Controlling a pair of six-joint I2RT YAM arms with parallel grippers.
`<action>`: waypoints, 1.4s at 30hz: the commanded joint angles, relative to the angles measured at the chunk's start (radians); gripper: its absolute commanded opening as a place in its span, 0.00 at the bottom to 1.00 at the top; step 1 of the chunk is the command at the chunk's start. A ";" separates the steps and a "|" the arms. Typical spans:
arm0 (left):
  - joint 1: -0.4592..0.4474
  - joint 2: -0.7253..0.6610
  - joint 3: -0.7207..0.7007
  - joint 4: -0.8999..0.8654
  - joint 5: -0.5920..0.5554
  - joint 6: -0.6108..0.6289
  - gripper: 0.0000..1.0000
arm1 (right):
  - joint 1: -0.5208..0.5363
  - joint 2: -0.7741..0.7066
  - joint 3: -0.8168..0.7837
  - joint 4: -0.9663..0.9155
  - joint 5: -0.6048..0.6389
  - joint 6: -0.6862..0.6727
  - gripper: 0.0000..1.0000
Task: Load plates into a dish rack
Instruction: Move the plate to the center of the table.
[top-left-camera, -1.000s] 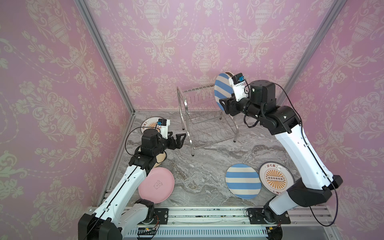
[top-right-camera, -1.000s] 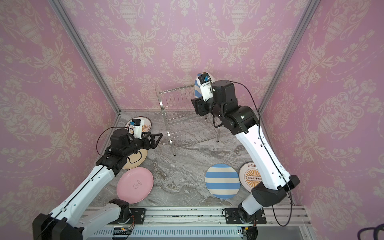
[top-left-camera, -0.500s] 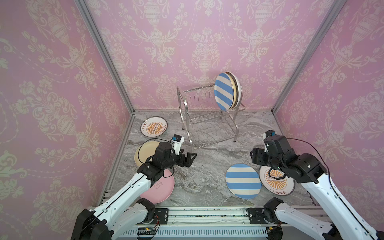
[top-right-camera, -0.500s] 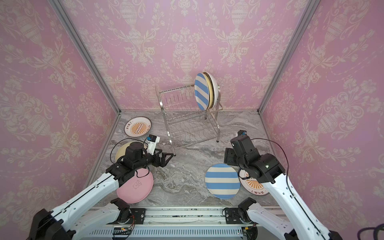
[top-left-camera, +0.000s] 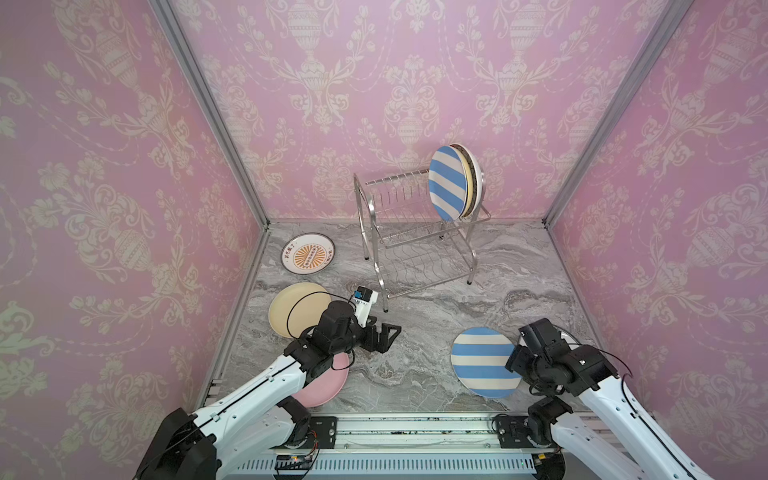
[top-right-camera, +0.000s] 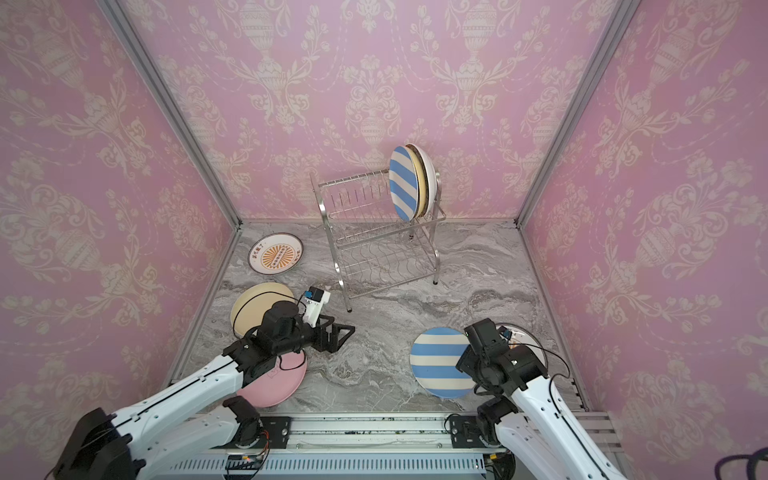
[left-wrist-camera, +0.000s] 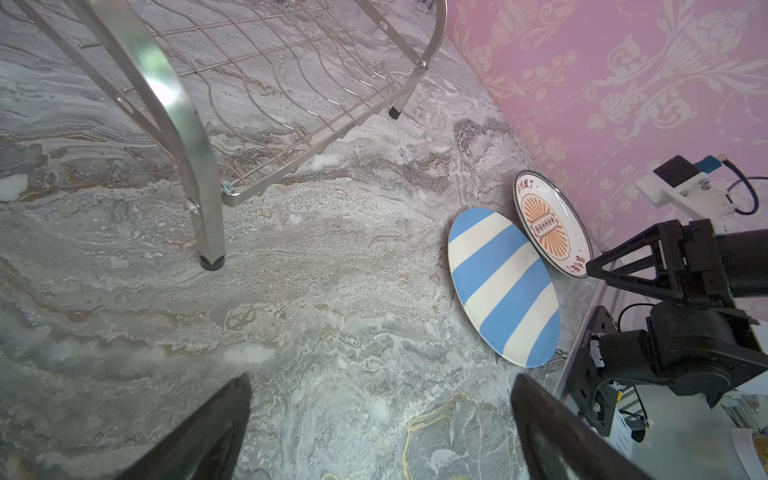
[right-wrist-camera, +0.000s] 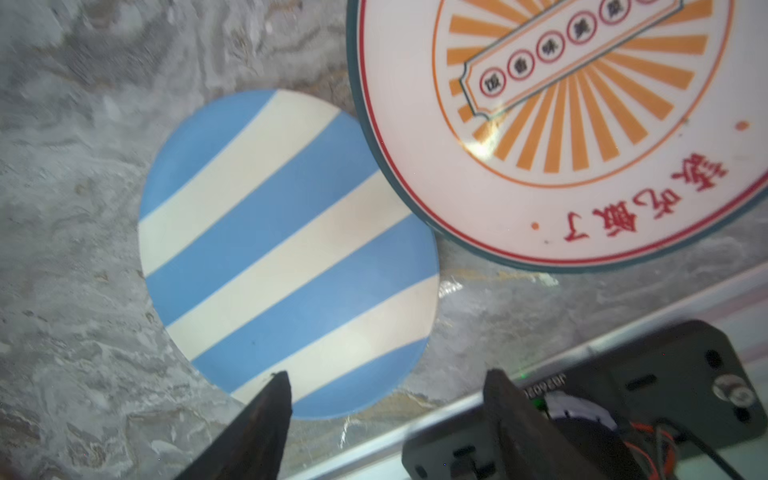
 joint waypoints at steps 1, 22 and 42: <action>-0.011 0.013 -0.016 0.040 0.023 -0.015 0.99 | -0.025 -0.034 -0.044 0.001 -0.037 0.057 0.74; -0.011 0.025 -0.008 0.052 0.025 -0.014 0.99 | -0.194 0.185 -0.091 0.220 -0.096 -0.123 0.75; -0.011 0.058 -0.004 0.082 0.047 -0.018 0.99 | -0.210 0.330 -0.121 0.312 -0.085 -0.153 0.77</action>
